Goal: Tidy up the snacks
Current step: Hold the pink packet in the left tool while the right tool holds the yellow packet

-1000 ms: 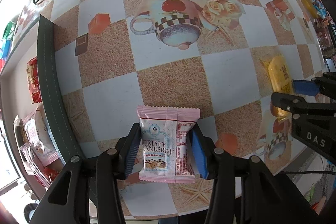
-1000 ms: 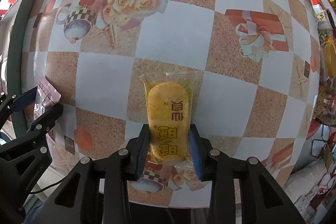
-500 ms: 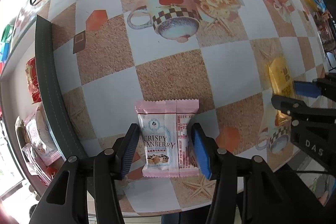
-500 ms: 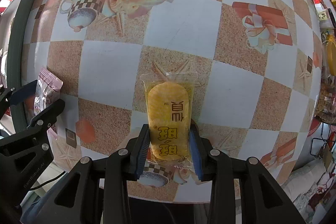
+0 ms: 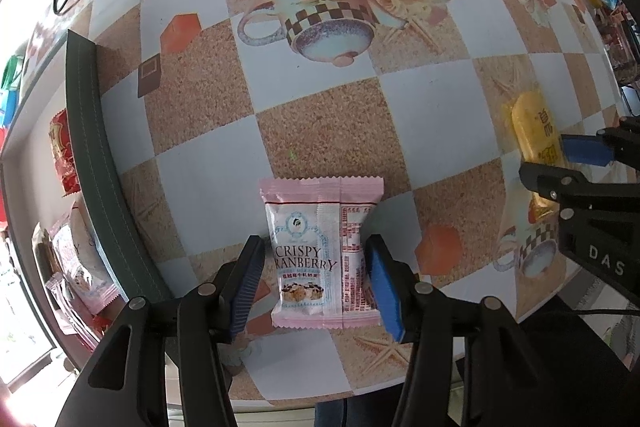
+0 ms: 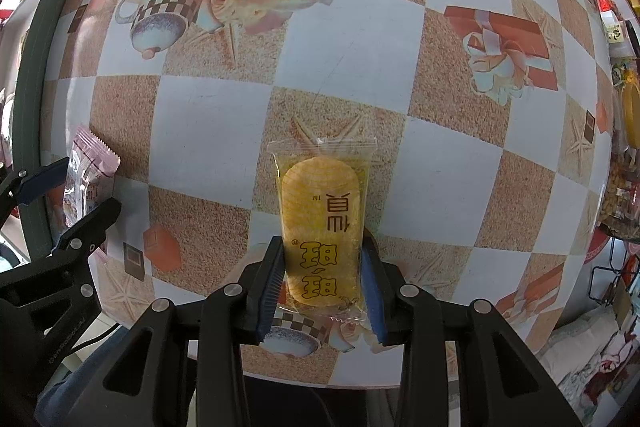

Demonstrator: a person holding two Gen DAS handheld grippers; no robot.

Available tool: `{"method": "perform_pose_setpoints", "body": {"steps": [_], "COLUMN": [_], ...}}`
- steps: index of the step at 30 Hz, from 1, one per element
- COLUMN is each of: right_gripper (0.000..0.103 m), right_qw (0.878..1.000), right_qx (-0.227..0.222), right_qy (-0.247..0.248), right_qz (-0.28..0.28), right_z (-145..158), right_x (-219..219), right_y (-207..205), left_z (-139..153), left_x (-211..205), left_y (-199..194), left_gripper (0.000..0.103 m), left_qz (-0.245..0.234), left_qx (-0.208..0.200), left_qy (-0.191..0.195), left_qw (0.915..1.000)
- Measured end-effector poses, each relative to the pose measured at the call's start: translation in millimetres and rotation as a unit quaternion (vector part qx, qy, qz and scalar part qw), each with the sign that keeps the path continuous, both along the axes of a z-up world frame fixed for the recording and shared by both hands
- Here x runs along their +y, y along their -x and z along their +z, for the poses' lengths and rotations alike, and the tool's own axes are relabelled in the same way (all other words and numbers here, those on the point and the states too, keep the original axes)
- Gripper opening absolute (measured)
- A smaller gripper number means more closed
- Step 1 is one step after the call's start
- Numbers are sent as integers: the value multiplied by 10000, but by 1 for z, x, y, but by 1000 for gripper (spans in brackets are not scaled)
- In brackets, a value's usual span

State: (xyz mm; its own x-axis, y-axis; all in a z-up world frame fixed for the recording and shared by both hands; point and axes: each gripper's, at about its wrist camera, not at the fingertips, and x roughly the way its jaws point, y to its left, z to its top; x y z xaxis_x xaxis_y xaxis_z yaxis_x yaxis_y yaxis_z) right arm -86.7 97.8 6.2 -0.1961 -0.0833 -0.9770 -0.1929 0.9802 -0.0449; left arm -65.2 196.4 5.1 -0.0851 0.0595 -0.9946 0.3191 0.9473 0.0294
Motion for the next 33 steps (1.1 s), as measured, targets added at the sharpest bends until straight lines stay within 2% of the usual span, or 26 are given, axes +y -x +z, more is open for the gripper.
{"method": "perform_pose_setpoints", "body": {"steps": [19, 33], "right_gripper": [38, 38], "right_qw": [10000, 10000], "right_qx": [1, 4], "right_qy": [-6, -4], "right_qz": [10, -10], "right_z": [0, 0], "right_x": [-1, -1], "right_y": [0, 0], "left_z": [-5, -6], "left_x": [12, 13], "left_y": [-3, -3], "left_gripper": [65, 66], "left_qz": [104, 127], "left_qx": [0, 4], "left_qy": [-27, -18], "left_qw": [9999, 9999]}}
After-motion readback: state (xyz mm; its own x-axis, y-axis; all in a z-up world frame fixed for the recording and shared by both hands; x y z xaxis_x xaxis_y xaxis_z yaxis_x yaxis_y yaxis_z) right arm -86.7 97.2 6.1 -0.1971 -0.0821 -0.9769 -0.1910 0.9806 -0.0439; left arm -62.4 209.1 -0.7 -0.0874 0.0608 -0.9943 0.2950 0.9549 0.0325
